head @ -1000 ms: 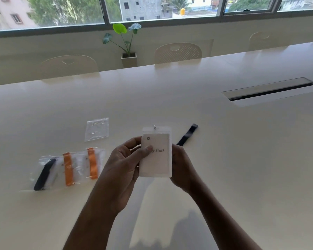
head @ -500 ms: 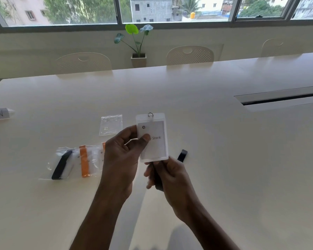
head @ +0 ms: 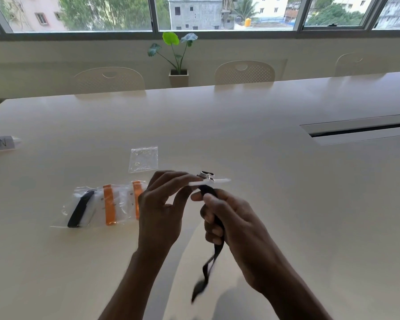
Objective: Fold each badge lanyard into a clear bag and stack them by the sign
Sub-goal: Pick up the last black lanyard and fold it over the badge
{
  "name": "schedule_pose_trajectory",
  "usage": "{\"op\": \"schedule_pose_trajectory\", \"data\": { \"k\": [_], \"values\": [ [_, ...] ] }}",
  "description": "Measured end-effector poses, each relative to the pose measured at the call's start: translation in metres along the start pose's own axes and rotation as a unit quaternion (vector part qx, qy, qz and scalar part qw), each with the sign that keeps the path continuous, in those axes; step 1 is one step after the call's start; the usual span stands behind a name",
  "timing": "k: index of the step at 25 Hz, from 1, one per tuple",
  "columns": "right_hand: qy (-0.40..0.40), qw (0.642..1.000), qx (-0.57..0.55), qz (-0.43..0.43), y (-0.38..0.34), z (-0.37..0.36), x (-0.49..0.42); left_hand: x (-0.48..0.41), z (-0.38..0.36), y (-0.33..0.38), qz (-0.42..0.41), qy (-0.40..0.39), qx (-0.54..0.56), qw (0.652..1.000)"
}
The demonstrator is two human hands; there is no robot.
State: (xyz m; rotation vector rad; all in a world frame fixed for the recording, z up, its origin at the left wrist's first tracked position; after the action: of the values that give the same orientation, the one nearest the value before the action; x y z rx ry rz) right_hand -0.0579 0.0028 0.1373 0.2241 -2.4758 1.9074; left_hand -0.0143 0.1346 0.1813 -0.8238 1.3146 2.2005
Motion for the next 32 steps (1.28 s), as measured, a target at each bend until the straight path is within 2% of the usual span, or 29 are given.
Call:
{"op": "schedule_pose_trajectory", "data": {
  "k": [3,8,10,11,12,13,14,15,16,17,18,20,23,26,27,29,32],
  "values": [
    [-0.019,1.0,0.0,0.018,-0.011,-0.002,0.001,0.002,-0.003,0.003,-0.028,0.007,-0.013,1.0],
    [0.037,0.999,-0.018,0.01,-0.002,0.013,-0.006,0.003,-0.006,0.007,-0.071,-0.005,-0.042,0.997],
    [0.047,0.998,-0.014,0.027,0.0,0.016,-0.008,0.005,-0.004,0.003,-0.035,0.006,-0.056,0.998],
    [0.05,0.998,-0.009,0.042,0.0,0.018,-0.009,0.007,0.002,-0.007,0.025,0.028,-0.048,0.998],
    [0.056,0.996,0.014,0.066,-0.001,0.021,-0.01,0.01,0.008,-0.022,0.121,0.051,0.003,0.991],
    [0.058,0.991,0.071,0.098,-0.005,0.025,-0.01,0.014,0.005,-0.041,0.245,0.049,0.116,0.961],
    [0.054,0.977,0.157,0.135,-0.011,0.027,-0.011,0.022,-0.01,-0.055,0.373,0.013,0.239,0.896],
    [0.038,0.955,0.242,0.167,-0.016,0.027,-0.011,0.035,-0.026,-0.06,0.481,-0.052,0.316,0.816],
    [0.013,0.932,0.307,0.191,-0.019,0.027,-0.013,0.045,-0.035,-0.059,0.541,-0.115,0.356,0.753],
    [-0.015,0.914,0.345,0.211,-0.022,0.027,-0.014,0.051,-0.037,-0.057,0.574,-0.168,0.368,0.712],
    [-0.038,0.9,0.37,0.227,-0.025,0.028,-0.015,0.054,-0.038,-0.055,0.582,-0.217,0.374,0.688],
    [-0.066,0.878,0.405,0.247,-0.03,0.032,-0.019,0.058,-0.041,-0.047,0.568,-0.279,0.395,0.666],
    [-0.054,0.86,0.432,0.268,-0.032,0.043,-0.027,0.059,-0.047,-0.04,0.522,-0.294,0.441,0.668],
    [0.064,0.887,0.378,0.259,-0.03,0.059,-0.036,0.057,-0.055,-0.038,0.494,-0.262,0.475,0.68],
    [0.109,0.901,0.34,0.247,-0.025,0.063,-0.037,0.054,-0.057,-0.039,0.486,-0.242,0.475,0.693],
    [0.159,0.936,0.237,0.207,-0.008,0.064,-0.038,0.046,-0.055,-0.042,0.47,-0.184,0.443,0.741],
    [0.138,0.973,0.111,0.149,0.015,0.048,-0.036,0.036,-0.049,-0.044,0.423,-0.118,0.398,0.806]
  ]
}}
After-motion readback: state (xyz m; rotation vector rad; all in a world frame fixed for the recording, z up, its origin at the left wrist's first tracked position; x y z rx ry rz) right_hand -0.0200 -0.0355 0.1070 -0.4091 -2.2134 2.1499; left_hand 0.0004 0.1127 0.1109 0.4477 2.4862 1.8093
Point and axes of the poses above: each hand's wrist, its own x-axis away from the middle knuckle, its own z-axis out of the back of the hand, y = z × x, the point moved 10 cm from there along -x, towards the middle knuckle, and after that the axes turned 2 degrees about -x, right-handed, at the moved point
